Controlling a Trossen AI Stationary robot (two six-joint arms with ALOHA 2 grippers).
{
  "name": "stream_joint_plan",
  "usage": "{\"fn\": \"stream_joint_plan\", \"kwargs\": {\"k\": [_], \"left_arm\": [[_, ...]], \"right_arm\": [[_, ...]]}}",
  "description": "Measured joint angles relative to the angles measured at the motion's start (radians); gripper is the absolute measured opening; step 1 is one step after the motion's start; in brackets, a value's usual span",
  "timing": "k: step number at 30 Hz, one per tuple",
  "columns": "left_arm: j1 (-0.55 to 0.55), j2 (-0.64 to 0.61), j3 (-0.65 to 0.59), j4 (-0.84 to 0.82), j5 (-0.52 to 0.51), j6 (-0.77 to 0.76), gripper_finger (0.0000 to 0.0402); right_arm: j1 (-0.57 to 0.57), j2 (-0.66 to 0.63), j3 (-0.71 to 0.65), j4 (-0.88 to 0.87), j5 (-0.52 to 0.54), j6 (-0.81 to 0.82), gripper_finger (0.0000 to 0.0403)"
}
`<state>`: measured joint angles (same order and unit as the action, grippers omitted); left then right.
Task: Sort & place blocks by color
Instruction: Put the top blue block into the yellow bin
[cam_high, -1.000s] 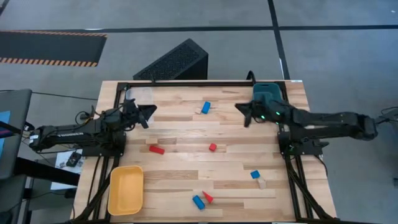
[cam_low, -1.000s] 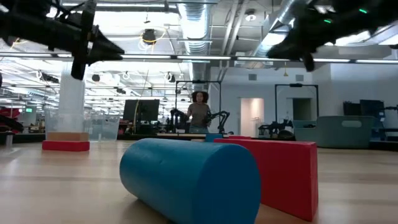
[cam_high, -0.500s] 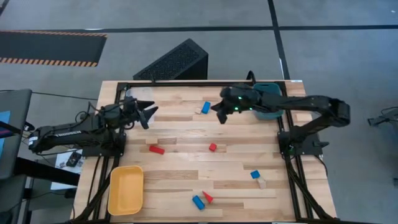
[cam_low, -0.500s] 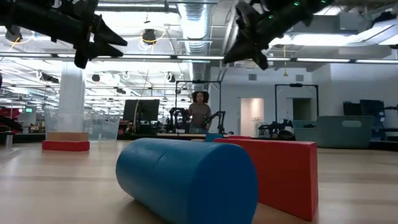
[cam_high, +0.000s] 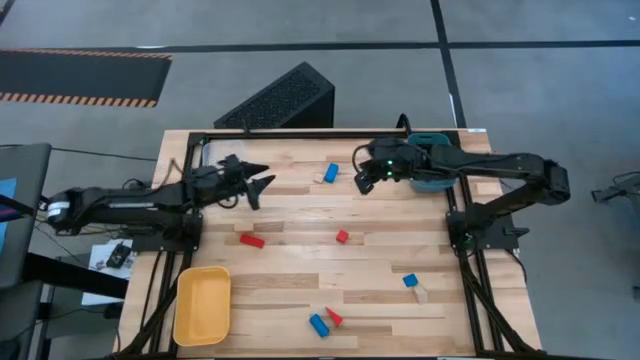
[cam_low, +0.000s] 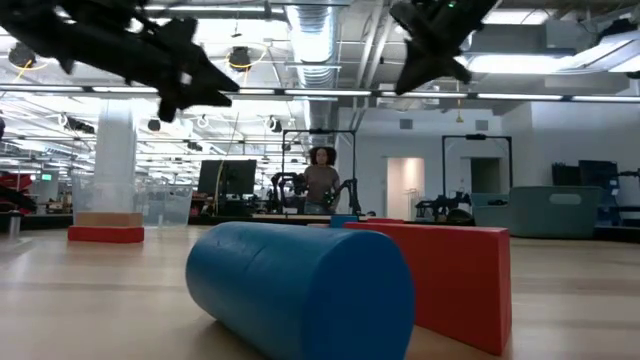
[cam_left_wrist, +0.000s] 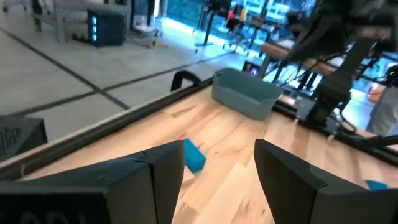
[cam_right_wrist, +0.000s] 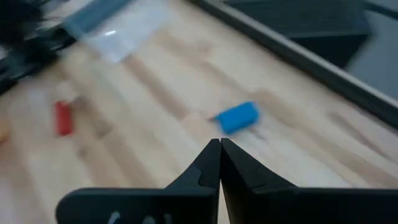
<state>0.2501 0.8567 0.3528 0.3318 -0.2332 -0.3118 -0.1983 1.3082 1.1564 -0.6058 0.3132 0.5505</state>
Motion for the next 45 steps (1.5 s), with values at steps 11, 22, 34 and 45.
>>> {"fn": "stream_joint_plan", "kwargs": {"k": [11, 22, 34, 45], "left_arm": [[0.014, 0.575, 0.390, -0.076, -0.024, -0.092, 0.0181], [0.092, 0.991, 0.910, -0.557, 0.059, -0.141, 0.0181], [0.115, 1.242, 1.223, -0.722, 0.175, -0.142, 0.0218], [0.116, 1.342, 1.332, -0.858, 0.108, -0.143, 0.0252]], "right_arm": [[-0.008, -0.095, 0.000, -0.269, 0.057, 0.097, 0.0071], [-0.082, -0.330, -0.140, -0.329, 0.082, 0.121, 0.0171], [-0.065, -0.483, -0.325, -0.297, 0.025, 0.283, 0.0243], [-0.060, -0.486, -0.325, -0.307, 0.028, 0.281, 0.0244]]}}
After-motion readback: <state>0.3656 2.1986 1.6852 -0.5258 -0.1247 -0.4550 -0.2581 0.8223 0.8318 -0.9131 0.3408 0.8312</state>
